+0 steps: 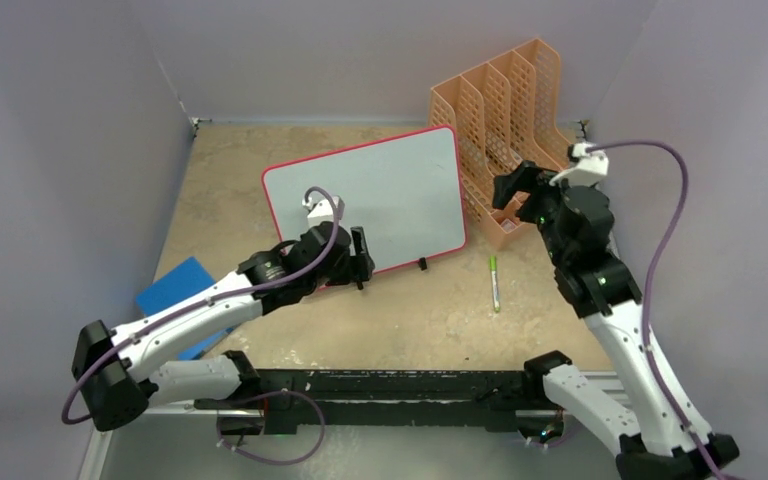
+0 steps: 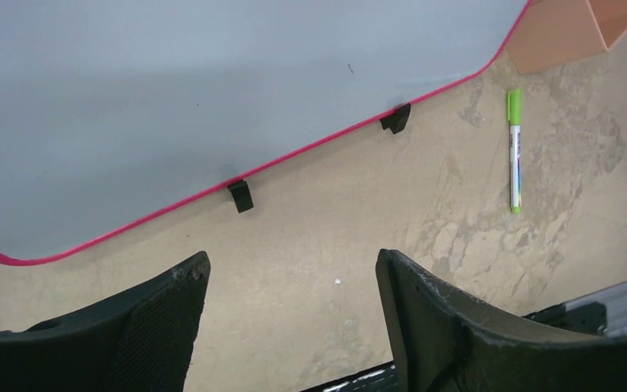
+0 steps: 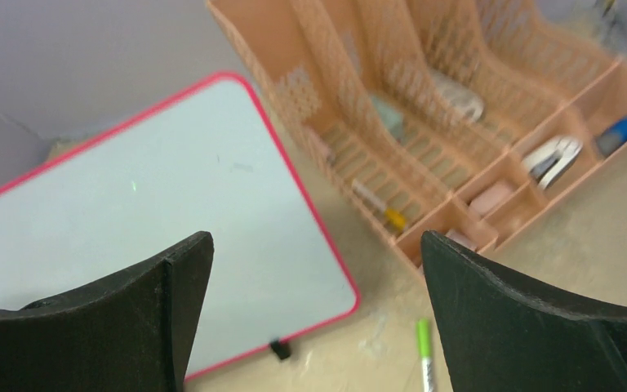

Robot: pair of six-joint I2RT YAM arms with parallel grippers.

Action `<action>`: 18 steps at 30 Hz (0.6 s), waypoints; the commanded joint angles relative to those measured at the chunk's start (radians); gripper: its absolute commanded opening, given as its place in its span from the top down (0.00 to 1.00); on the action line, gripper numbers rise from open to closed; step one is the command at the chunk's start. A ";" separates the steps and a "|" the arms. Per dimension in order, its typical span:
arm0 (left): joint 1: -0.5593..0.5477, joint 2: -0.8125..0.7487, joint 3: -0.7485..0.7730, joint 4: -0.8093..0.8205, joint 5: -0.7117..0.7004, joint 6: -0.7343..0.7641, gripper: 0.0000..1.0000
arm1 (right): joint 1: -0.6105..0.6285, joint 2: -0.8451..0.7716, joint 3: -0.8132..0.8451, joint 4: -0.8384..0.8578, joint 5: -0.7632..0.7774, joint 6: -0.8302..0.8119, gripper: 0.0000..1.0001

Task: Write a sentence on the whiteboard
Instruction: Pick up the whiteboard marker from the center of the board.

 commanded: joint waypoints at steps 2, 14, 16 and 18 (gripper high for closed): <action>0.009 -0.103 0.038 0.013 0.003 0.307 0.23 | 0.003 0.134 0.070 -0.228 -0.129 0.209 0.01; 0.176 -0.163 0.103 0.111 0.072 0.708 0.20 | 0.001 0.302 -0.125 -0.340 -0.171 0.398 0.08; 0.176 -0.186 0.069 0.151 0.071 0.713 0.20 | -0.002 0.352 -0.151 -0.353 -0.164 0.427 0.12; 0.179 -0.214 0.020 0.201 0.084 0.721 0.20 | -0.020 0.381 -0.182 -0.348 -0.146 0.450 0.15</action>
